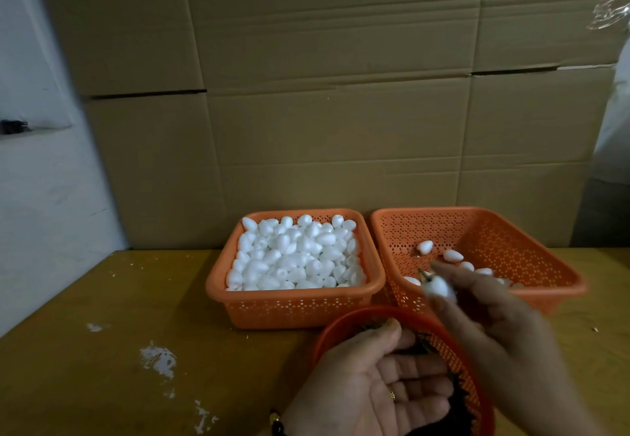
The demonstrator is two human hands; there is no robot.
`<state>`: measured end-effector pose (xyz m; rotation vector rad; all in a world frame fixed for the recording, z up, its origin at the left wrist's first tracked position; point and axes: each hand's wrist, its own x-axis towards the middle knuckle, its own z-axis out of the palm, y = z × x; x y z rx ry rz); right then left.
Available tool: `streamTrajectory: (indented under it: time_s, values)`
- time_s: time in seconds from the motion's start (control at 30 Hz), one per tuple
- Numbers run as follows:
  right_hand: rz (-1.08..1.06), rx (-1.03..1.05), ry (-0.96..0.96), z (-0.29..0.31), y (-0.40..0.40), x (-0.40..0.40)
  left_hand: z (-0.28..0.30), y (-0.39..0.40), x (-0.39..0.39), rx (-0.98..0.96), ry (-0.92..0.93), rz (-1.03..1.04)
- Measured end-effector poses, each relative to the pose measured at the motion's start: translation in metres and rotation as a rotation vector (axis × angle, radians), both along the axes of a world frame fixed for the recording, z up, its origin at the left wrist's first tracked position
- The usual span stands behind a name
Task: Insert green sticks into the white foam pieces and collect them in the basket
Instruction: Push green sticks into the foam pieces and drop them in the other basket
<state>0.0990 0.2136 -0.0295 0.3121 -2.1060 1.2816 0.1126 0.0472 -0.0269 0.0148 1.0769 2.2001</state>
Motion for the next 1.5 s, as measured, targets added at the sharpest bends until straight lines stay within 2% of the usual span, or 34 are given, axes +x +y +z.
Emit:
streamTrajectory:
  time_s: [0.27,0.4,0.53,0.6,0.7,0.87,0.93,1.07,1.2,1.37,1.5]
  values:
    - [-0.484,0.541,-0.145,0.009,0.061,-0.070,0.001,0.001,0.002,-0.186,0.193,-0.019]
    - [-0.522,0.486,-0.288,0.009,0.077,-0.087,0.000,0.002,0.001,-0.194,0.255,0.003]
    - [-0.531,0.436,-0.223,0.005,0.074,-0.081,-0.001,0.002,-0.001,-0.197,0.298,0.023]
    - [-0.473,0.397,-0.135,0.004,0.064,-0.069,-0.002,0.002,-0.001,-0.210,0.319,0.037]
    - [-0.300,0.459,-0.083,0.005,0.043,-0.044,-0.002,0.001,-0.002,-0.224,0.350,0.056]
    - [0.129,0.828,-0.349,0.002,0.011,-0.008,0.004,-0.005,-0.008,-0.284,0.417,0.143]
    - [0.205,0.926,-0.337,-0.007,0.004,-0.004,0.012,-0.012,-0.016,-0.328,0.496,0.216]
    - [0.261,1.030,-0.383,-0.018,-0.008,0.001,0.028,-0.024,-0.051,-0.631,0.730,0.362]
    - [0.235,1.078,-0.347,-0.024,-0.014,0.000,0.031,-0.025,-0.103,-0.957,0.894,0.388]
    - [0.230,1.072,-0.328,-0.026,-0.016,-0.001,0.022,-0.021,-0.156,-1.481,1.072,0.052]
    - [0.232,1.088,-0.359,-0.022,-0.020,0.000,0.011,-0.016,-0.174,-1.591,1.038,-0.138]
